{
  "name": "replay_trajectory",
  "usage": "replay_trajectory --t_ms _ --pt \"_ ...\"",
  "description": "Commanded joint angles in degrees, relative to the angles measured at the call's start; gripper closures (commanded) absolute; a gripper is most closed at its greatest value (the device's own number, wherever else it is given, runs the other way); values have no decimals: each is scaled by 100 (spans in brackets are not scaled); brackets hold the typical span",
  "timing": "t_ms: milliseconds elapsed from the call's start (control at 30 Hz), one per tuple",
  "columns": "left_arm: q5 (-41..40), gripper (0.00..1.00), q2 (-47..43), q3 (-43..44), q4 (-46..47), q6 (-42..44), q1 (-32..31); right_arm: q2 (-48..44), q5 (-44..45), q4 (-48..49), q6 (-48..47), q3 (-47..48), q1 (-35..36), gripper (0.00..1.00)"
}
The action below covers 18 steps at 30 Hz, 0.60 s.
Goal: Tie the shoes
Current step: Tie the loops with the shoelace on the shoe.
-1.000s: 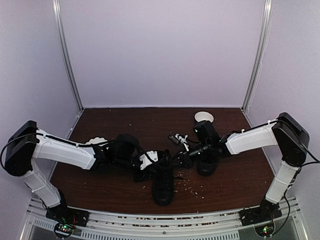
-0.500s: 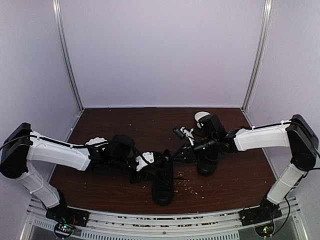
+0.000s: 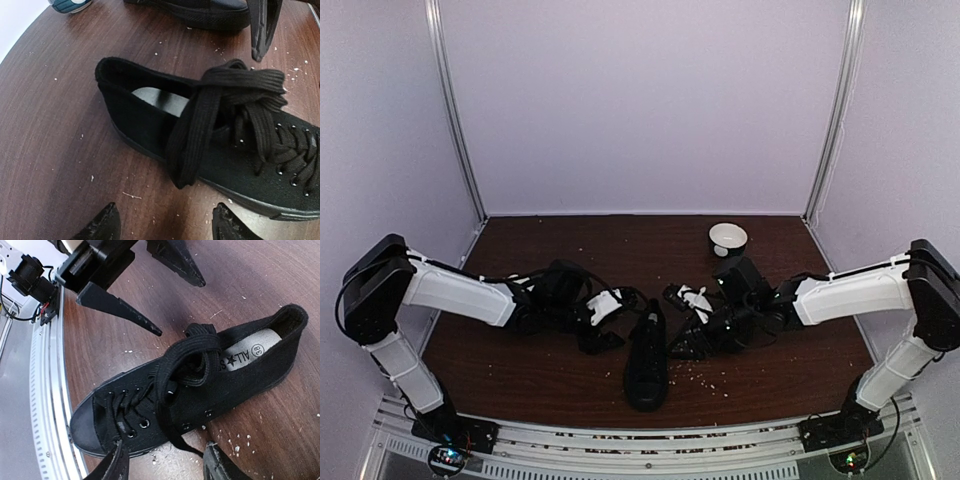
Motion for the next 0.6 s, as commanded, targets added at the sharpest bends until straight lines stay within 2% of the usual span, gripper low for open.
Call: replay_trajectory --t_ms 0,367,467,567 --pt "-18 37 239 319 447 97 84 332 125 432 -248 159 34 50" --pt "452 38 618 529 654 215 166 933 -136 1095 -33 232 139 55" --pt "787 38 713 563 612 262 166 953 -121 1084 -35 248 150 64" --pt "832 38 872 660 516 278 166 900 -87 1037 -51 217 140 83"
